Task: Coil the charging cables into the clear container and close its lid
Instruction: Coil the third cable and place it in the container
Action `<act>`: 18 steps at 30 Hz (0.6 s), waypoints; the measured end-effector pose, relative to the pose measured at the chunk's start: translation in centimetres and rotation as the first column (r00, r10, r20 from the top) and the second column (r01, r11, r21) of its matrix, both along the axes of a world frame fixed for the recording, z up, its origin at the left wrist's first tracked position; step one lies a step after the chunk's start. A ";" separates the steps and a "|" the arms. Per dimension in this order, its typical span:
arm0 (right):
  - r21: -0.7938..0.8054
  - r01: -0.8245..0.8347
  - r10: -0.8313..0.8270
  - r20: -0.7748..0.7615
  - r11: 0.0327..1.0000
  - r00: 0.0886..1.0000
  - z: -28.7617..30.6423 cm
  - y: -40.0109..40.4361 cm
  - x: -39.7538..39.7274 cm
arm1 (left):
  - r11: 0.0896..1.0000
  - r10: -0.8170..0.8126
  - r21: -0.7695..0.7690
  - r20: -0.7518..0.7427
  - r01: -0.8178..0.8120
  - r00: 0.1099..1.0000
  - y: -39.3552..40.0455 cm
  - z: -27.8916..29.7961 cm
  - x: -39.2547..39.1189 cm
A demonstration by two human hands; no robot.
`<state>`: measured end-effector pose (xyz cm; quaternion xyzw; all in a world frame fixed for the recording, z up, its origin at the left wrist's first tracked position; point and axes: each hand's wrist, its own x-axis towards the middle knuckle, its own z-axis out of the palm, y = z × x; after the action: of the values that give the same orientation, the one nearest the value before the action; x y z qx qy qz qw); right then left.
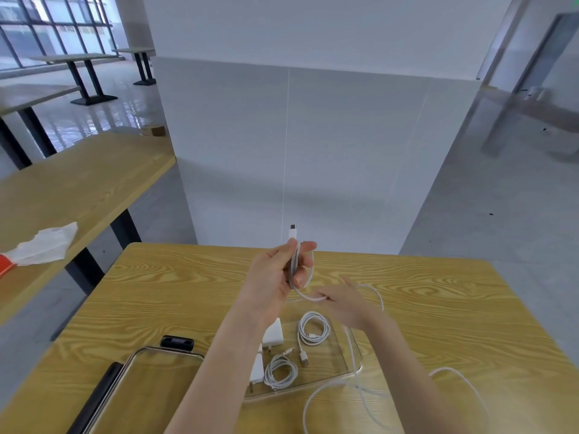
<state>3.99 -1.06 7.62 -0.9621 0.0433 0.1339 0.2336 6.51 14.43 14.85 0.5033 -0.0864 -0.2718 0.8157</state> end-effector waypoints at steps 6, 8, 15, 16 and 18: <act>-0.051 0.144 -0.143 0.032 0.988 0.989 2.0 -1.0 1.4 | 0.946 -0.203 0.269 0.063 0.179 0.977 0.1 -0.3 -1.1; -0.077 0.226 -0.222 0.058 0.971 0.973 3.2 -1.1 1.7 | 0.914 -0.228 0.363 0.091 0.180 0.969 -0.1 -0.8 -1.3; -0.083 0.339 -0.319 0.191 0.937 0.928 4.7 -0.4 2.7 | 0.852 -0.235 0.502 0.118 0.146 0.965 -1.2 -2.1 -1.2; -0.086 0.338 -0.314 0.214 0.937 0.925 4.8 -0.2 2.7 | 0.839 -0.225 0.528 0.121 0.129 0.967 -1.4 -2.3 -1.2; -0.128 0.321 -0.283 0.250 0.938 0.926 5.3 0.4 2.4 | 0.833 -0.159 0.550 0.130 0.063 0.979 -1.8 -2.9 -1.0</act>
<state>6.40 -0.69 12.93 -0.9689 0.1754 -0.0193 0.1737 5.50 12.65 11.98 0.7288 -0.1042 -0.2881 0.6123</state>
